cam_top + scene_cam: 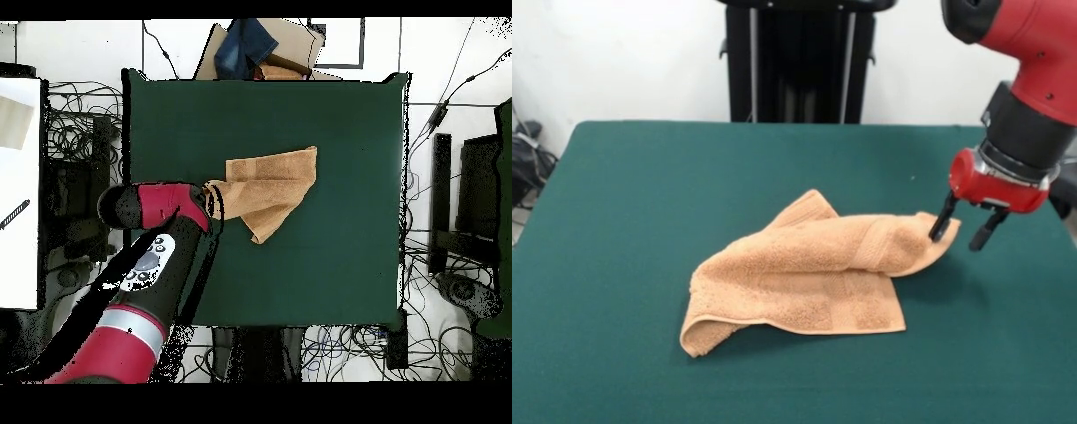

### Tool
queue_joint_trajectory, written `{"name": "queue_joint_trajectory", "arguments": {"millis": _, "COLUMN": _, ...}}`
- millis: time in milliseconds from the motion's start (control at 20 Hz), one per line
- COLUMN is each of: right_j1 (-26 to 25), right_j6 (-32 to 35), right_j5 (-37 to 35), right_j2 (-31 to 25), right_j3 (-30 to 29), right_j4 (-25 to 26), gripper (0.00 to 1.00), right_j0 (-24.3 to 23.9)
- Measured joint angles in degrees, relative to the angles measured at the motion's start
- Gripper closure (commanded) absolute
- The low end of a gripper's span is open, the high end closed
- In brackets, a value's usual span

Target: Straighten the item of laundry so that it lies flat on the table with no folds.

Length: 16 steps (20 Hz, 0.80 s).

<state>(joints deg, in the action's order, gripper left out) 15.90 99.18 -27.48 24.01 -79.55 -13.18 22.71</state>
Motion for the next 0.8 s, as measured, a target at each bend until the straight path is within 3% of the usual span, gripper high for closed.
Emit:
{"name": "queue_joint_trajectory", "arguments": {"millis": 450, "right_j1": -0.01, "right_j6": 0.0, "right_j5": 3.21, "right_j2": 0.35, "right_j3": -1.11, "right_j4": -0.02, "gripper": 0.0, "right_j0": 0.09}}
{"name": "queue_joint_trajectory", "arguments": {"millis": 800, "right_j1": -0.1, "right_j6": 0.0, "right_j5": 3.06, "right_j2": 3.74, "right_j3": -0.86, "right_j4": 0.12, "gripper": 0.0, "right_j0": 2.68}}
